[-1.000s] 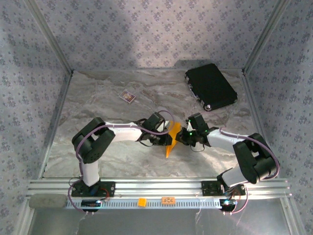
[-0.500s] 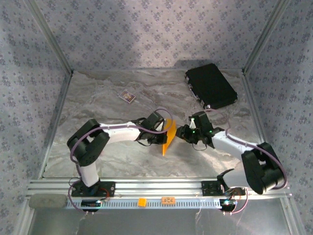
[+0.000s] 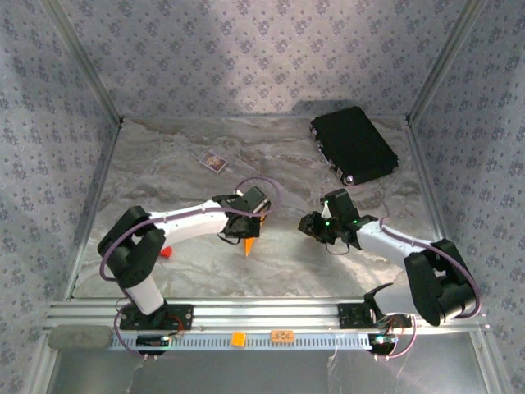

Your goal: Fold a paper plane with a square sheet of paper (pick it up from the middle)

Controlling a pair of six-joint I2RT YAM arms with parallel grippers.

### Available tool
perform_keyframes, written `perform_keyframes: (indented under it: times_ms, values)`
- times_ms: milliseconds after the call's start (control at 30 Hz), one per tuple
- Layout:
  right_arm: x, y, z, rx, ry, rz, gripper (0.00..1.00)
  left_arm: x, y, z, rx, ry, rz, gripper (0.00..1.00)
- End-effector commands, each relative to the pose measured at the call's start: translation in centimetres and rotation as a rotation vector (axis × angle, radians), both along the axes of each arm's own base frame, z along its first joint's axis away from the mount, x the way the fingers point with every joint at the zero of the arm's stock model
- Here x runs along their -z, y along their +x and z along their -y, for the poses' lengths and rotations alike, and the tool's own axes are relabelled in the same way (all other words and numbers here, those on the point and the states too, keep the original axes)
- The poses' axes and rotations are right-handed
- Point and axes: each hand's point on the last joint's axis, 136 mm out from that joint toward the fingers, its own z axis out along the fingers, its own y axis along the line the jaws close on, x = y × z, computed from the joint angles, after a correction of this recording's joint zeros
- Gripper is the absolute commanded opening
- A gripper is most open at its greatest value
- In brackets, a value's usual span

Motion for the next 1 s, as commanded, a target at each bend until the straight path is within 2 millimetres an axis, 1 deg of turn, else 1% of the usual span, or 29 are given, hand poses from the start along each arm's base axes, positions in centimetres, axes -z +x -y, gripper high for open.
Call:
perform_keyframes:
  times_ms: [0,433,633,733,967]
  values:
    - [0.5,-0.3,-0.2,-0.010,-0.005,-0.014,0.35,0.0,0.1,-0.9,-0.033,0.070,-0.002,0.01]
    - [0.6,-0.2,-0.4,-0.016,-0.004,-0.018,0.35,1.5,-0.2,-0.3,-0.019,0.067,-0.045,0.11]
    - [0.7,-0.2,-0.5,-0.015,-0.004,-0.021,0.36,1.8,-0.2,-0.2,-0.017,0.064,-0.051,0.13]
    - [0.8,-0.3,-0.5,-0.017,-0.004,-0.022,0.36,1.9,-0.3,-0.2,-0.016,0.066,-0.053,0.15]
    - [0.9,-0.3,-0.6,-0.020,-0.005,-0.026,0.36,2.2,-0.3,-0.1,-0.010,0.063,-0.057,0.16]
